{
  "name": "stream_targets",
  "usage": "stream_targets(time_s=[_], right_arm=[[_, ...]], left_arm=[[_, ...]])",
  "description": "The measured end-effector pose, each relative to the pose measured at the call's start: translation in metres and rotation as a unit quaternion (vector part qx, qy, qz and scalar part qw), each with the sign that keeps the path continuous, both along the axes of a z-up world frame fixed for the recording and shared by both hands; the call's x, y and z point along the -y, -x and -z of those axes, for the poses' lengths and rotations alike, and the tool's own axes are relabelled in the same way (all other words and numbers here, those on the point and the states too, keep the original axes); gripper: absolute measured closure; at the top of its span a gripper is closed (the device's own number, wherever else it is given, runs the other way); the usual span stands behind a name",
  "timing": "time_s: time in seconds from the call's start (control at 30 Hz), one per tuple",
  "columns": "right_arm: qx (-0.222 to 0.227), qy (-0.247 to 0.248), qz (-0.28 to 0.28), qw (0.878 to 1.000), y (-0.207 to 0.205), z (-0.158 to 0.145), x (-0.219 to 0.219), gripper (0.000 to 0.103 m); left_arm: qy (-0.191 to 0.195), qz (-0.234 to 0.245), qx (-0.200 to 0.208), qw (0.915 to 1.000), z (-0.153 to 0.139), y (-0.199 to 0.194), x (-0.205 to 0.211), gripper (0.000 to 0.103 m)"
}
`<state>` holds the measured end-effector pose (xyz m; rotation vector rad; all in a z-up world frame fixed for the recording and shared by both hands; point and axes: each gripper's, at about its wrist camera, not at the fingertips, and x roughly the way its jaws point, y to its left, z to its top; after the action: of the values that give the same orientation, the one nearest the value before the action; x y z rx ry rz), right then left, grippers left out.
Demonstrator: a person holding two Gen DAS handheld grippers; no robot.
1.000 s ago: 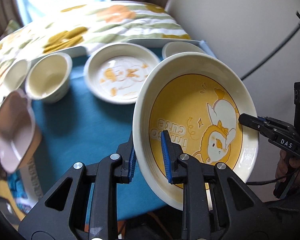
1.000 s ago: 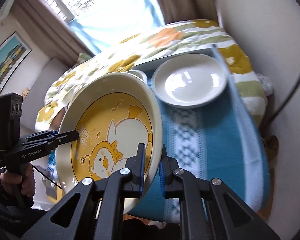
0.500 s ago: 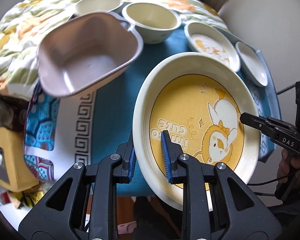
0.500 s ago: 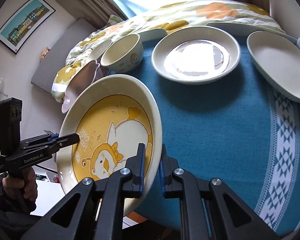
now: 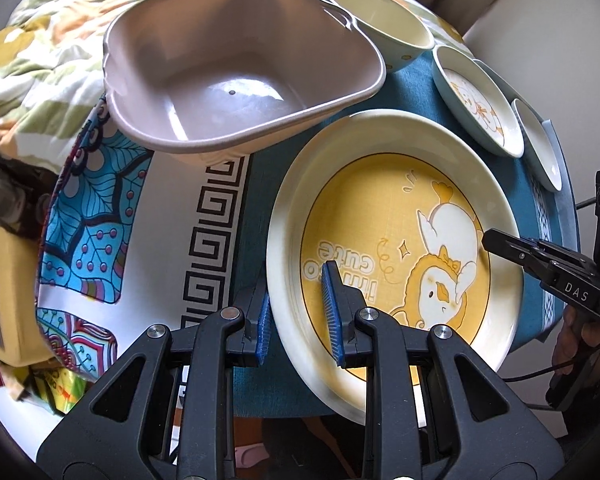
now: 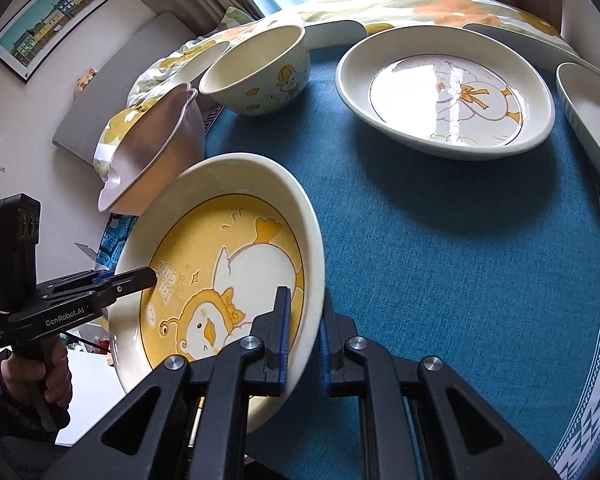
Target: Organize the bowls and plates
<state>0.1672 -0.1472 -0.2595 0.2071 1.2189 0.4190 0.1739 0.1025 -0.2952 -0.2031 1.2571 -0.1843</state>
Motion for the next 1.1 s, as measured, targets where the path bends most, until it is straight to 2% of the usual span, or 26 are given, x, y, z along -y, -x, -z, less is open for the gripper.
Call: stream_targets(time_s=[0.5,0.73,0.8,0.83,0.87,0.9,1.0,1.1], right_arm=[[-0.001,0.033,0.004,0.999,0.001,-0.001,-0.005,0.092],[0.006,0.032,0.016,0.999,-0.001,-0.004,-0.005,0.091],[0.016,0.043,0.013,0.999,0.001,-0.006,-0.007,0.08],[0.024,0.049,0.01,0.998,0.002,-0.008,-0.009,0.063],[0.032,0.054,0.009,0.998,0.003,-0.01,-0.01,0.04],[0.038,0.056,0.009,0.998,0.004,-0.012,-0.01,0.033],[0.045,0.053,0.016,0.997,0.007,-0.015,-0.009,0.031],[0.05,0.052,0.021,0.997,0.012,-0.02,-0.005,0.031]], left_arm=[[-0.027,0.015,0.016,0.9994,-0.005,0.002,0.011,0.083],[-0.067,0.023,0.016,0.9974,-0.009,-0.005,0.017,0.082],[-0.081,0.027,0.01,0.9963,-0.007,-0.007,0.021,0.082],[-0.083,0.03,0.009,0.9961,-0.007,-0.007,0.022,0.082],[-0.085,0.03,0.009,0.9959,-0.007,-0.007,0.023,0.082],[-0.089,0.031,0.009,0.9955,-0.007,-0.007,0.025,0.082],[-0.093,0.032,0.005,0.9951,-0.007,-0.007,0.026,0.081],[-0.081,0.026,0.004,0.9964,-0.007,-0.005,0.023,0.08]])
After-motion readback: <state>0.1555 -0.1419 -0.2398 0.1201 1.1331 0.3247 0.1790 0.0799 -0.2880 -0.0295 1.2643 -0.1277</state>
